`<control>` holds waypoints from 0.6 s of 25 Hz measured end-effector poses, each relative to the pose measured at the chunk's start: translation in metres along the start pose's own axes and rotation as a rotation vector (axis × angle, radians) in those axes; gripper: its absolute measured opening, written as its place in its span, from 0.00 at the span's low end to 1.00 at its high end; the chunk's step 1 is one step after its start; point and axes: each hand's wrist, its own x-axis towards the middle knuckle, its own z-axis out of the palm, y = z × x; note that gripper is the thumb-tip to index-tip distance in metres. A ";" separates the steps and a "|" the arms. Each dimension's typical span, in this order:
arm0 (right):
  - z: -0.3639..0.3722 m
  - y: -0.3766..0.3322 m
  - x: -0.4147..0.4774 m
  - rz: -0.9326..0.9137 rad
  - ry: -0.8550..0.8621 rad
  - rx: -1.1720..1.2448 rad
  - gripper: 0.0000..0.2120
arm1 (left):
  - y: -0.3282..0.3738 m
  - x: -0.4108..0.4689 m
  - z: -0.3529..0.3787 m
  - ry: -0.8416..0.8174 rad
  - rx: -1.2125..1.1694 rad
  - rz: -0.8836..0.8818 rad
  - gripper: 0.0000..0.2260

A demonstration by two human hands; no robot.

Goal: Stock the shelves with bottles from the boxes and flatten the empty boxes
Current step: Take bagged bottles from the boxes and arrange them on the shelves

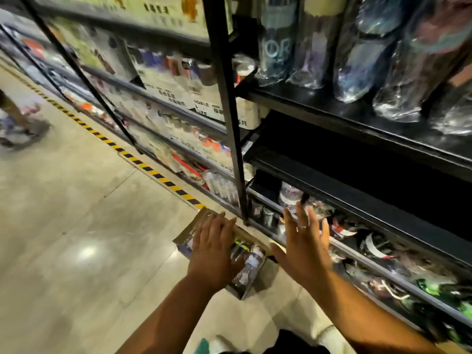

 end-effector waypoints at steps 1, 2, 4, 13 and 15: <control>0.008 -0.026 0.002 -0.010 -0.022 -0.004 0.42 | -0.026 -0.009 -0.002 -0.015 -0.003 -0.006 0.40; 0.018 -0.045 0.004 -0.023 -0.056 0.014 0.41 | -0.047 -0.015 -0.006 -0.022 -0.012 -0.008 0.40; 0.034 -0.078 0.014 -0.023 -0.120 0.094 0.38 | -0.084 -0.021 -0.010 -0.026 -0.024 -0.024 0.40; 0.098 -0.133 0.081 0.028 -0.249 0.213 0.29 | -0.180 0.040 0.016 -0.325 -0.213 -0.165 0.37; 0.115 -0.137 0.111 0.053 -0.327 0.215 0.26 | -0.197 0.065 0.035 -0.392 -0.289 -0.209 0.37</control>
